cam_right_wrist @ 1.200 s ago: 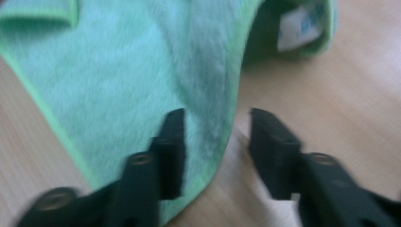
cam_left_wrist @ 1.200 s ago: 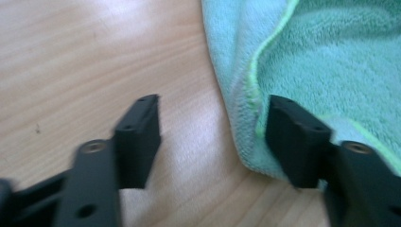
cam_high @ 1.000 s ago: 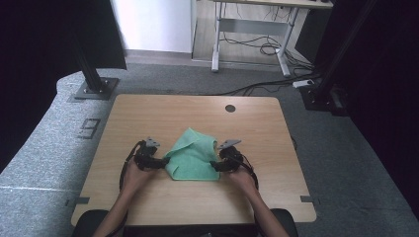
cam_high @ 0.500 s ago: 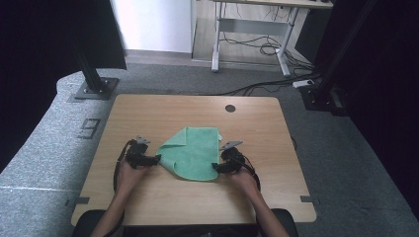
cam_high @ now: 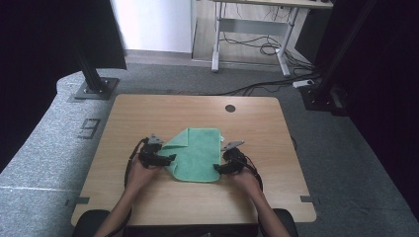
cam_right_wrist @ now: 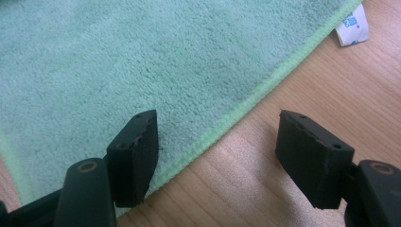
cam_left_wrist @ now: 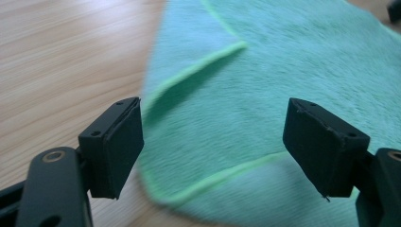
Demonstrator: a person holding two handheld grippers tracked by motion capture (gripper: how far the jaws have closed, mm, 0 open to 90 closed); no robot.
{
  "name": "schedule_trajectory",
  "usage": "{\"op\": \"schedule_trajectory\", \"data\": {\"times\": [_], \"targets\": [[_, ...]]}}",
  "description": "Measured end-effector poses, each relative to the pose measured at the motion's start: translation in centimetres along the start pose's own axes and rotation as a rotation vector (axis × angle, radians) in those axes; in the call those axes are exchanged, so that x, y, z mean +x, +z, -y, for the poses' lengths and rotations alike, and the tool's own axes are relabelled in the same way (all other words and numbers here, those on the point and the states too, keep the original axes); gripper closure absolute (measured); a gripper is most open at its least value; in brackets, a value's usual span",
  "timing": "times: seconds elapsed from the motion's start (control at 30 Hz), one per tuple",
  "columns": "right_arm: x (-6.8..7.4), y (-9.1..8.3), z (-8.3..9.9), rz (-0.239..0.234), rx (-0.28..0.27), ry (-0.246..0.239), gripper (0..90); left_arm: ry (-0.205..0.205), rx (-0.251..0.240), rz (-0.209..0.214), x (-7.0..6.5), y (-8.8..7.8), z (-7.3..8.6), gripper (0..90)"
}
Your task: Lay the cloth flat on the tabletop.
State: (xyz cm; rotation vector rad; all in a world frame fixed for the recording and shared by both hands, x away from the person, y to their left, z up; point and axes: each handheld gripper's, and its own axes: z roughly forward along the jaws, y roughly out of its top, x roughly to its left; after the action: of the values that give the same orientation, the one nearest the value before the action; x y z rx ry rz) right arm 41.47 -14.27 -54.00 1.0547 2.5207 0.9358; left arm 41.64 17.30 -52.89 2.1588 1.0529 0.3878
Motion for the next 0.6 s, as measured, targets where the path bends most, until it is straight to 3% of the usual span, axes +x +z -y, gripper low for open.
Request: {"op": "schedule_trajectory", "data": {"times": [0.1,0.17,0.4,0.5,0.6], "targets": [[0.0,0.0,0.0,0.000,0.000,0.000,30.4,0.042,0.052,-0.028,-0.5,0.6,0.2,20.5],[0.0,0.0,0.0,0.000,-0.002,0.000,30.2,0.049,0.069,-0.045,-0.4,0.3,0.5,20.6],[0.0,0.0,0.1,0.000,-0.006,-0.001,29.8,0.018,0.114,-0.051,0.8,-2.6,2.1,21.6],[-0.1,0.0,0.1,-0.001,-0.007,-0.001,29.6,-0.010,0.100,-0.042,1.3,-3.6,2.8,21.6],[-0.1,0.1,0.1,0.000,-0.009,-0.002,28.8,-0.028,0.046,-0.026,1.5,-4.4,2.4,21.6]]}}
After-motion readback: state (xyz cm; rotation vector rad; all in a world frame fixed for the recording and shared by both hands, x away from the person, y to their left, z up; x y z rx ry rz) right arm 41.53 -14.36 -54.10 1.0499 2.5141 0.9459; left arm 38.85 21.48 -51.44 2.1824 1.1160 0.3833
